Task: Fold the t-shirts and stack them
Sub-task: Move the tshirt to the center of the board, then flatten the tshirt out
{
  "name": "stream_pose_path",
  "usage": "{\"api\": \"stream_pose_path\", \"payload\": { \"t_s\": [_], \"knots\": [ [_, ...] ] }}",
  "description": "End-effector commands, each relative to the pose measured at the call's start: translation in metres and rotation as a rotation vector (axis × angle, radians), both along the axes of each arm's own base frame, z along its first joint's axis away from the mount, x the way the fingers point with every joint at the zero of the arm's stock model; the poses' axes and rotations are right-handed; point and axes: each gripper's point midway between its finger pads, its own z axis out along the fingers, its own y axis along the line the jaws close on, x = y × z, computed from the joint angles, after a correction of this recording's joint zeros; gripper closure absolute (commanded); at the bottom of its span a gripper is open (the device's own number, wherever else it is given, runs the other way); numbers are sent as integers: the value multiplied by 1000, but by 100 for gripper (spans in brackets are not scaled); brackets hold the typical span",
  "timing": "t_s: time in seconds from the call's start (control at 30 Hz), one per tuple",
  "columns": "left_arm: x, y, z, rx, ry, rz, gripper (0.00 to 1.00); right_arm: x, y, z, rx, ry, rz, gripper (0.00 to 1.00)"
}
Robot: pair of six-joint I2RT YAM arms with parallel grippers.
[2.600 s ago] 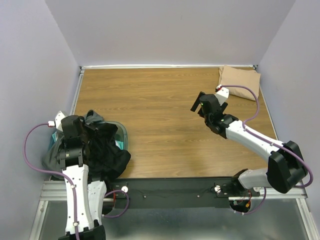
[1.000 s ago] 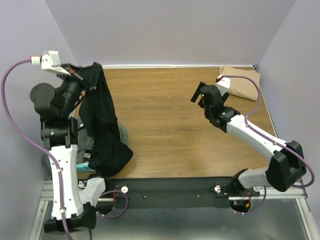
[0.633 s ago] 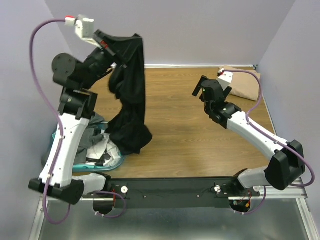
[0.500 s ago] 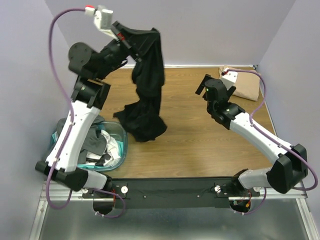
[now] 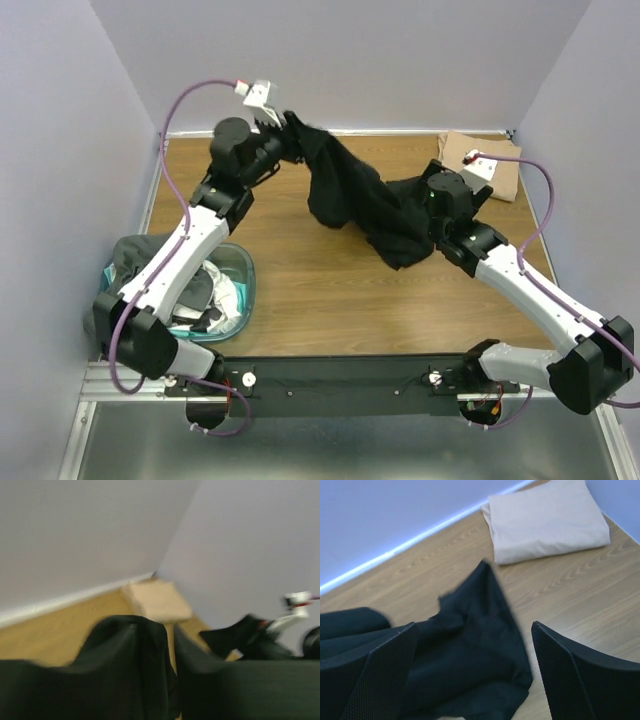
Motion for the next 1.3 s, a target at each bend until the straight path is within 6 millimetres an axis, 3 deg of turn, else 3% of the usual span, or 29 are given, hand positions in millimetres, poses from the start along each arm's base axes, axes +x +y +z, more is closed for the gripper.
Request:
{"api": "stream_pose_path", "payload": {
  "t_s": [0.0,0.07,0.1,0.13,0.17,0.23,0.27,0.5,0.6,0.83,1.1,1.27],
  "knots": [
    [42,50,-150,218,359,301,37,-11,-3,-40,-7,86,15,0],
    [37,58,-227,372,523,312,30,-12,2,-60,7,133,38,0],
    [34,59,-248,408,571,305,30,-15,6,-76,33,168,60,0],
    [26,59,-284,464,654,280,30,-15,8,-89,39,201,65,0],
    [16,56,-305,487,702,236,30,-18,9,-102,65,233,71,0],
    [10,51,-323,497,747,196,30,-18,9,-114,82,267,70,0],
    [1,45,-342,508,783,168,31,-17,5,-124,94,296,61,0],
    [-9,43,-379,555,871,158,31,-17,-32,-161,153,405,-26,0],
    [-14,50,-391,600,914,189,31,-17,-46,-181,201,468,-41,1],
    [-25,70,-396,642,942,266,30,-23,-43,-213,256,573,-19,3],
    [-37,62,-416,620,995,210,29,-23,-48,-236,261,643,-36,5],
    [-35,56,-425,608,1012,189,30,-15,-50,-241,242,660,-29,13]
  ]
}}
